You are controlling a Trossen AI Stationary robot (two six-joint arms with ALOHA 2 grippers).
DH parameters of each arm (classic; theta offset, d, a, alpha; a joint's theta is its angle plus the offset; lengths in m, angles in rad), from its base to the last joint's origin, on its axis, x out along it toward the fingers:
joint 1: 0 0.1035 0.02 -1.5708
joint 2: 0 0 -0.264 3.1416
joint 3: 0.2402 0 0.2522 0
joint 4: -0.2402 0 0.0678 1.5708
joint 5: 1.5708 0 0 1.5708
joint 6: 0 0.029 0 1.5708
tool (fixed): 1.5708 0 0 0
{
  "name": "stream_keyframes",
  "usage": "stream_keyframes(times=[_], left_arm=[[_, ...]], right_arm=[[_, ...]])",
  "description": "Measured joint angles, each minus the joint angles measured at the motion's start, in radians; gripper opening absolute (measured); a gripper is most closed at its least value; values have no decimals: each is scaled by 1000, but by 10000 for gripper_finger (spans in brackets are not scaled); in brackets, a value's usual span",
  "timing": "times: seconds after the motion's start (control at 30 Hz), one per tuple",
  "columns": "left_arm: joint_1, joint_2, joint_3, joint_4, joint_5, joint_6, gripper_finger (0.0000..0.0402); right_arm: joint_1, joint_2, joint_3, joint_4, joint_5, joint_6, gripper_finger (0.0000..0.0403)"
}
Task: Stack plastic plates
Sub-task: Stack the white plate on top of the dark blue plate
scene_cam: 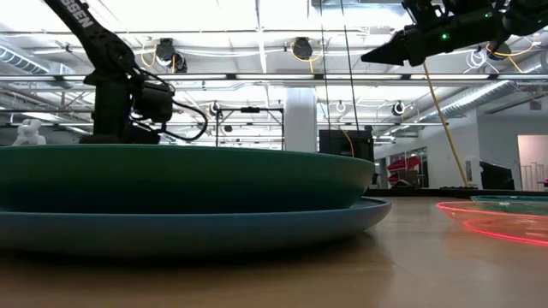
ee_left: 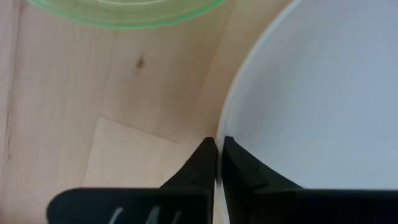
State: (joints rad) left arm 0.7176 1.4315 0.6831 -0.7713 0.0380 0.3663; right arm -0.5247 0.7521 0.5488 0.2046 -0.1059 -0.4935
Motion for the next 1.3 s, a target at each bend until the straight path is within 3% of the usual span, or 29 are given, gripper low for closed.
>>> stream_keyframes(times=[0.47,0.83,1.03,1.3], left_arm=[[-22,-42,82,-133,-21,-28,10],[-84,-166,241,-222,-27,-128,10],[-185,-209,348,-219,17,-304,10],[-438,-208,389,-136,39,-684,10]], right_arm=[[0,0,0,0,0,10,4],[0,0,0,0,0,10,4],[0,0,0,0,0,10,4],[0,0,0,-6,0,10,4]])
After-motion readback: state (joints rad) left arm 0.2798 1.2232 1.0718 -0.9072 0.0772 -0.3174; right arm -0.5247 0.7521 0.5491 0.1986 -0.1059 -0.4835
